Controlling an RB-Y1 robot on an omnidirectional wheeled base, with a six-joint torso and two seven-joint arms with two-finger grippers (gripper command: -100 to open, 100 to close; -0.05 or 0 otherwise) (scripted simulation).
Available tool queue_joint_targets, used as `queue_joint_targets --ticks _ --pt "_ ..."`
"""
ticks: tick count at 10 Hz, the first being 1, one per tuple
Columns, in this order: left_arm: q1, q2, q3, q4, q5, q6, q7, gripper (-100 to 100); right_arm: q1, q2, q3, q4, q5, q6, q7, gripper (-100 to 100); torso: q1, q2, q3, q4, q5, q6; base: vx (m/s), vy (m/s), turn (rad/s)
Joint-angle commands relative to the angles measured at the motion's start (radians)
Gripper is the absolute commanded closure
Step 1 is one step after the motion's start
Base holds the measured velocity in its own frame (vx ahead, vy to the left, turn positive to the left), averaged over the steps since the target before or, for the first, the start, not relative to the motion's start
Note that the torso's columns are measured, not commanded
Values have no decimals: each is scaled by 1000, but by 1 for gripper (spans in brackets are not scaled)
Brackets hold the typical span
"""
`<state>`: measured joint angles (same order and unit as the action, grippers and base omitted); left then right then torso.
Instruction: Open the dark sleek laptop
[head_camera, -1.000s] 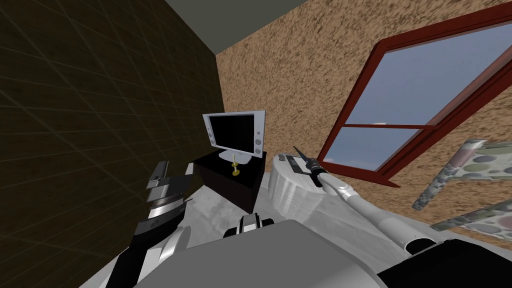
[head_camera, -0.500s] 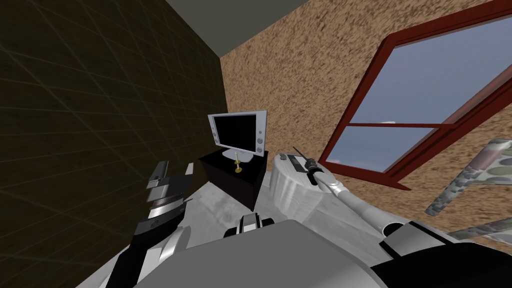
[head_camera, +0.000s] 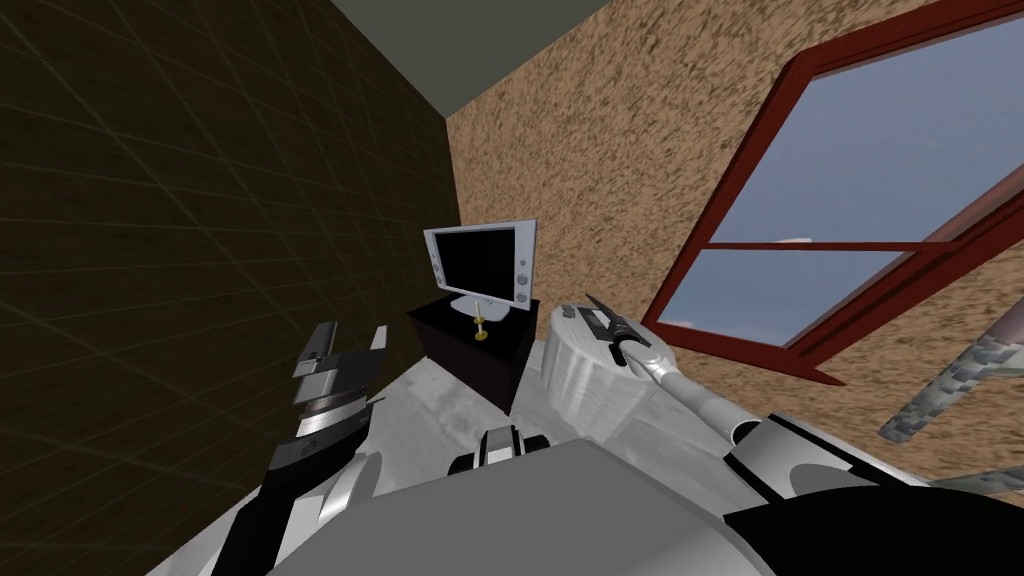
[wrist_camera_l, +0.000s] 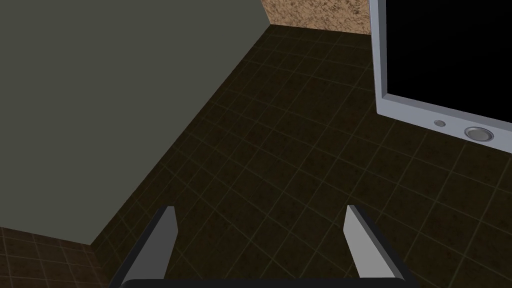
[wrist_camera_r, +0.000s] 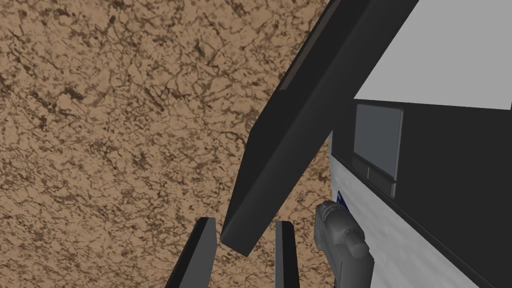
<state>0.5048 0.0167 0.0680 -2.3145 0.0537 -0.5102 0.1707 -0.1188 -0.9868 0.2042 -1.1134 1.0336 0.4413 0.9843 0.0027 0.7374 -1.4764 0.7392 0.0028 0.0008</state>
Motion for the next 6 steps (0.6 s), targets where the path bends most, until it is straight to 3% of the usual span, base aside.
queue_joint_targets --ticks 1,2,6 --pt "0 0 0 0 0 0 0 0 -78 3 68 80 25 23 5 100 1 1 0 0 0 -3 -74 3 109" --pt "0 0 0 0 0 0 0 0 -65 -36 44 75 -15 -19 11 -100 1 1 1 0 0 -2 -20 47 24" --pt "0 0 0 0 0 0 0 0 -78 -98 27 105 -59 -85 11 -100 -2 1 0 0 -1 -1 11 65 -9"
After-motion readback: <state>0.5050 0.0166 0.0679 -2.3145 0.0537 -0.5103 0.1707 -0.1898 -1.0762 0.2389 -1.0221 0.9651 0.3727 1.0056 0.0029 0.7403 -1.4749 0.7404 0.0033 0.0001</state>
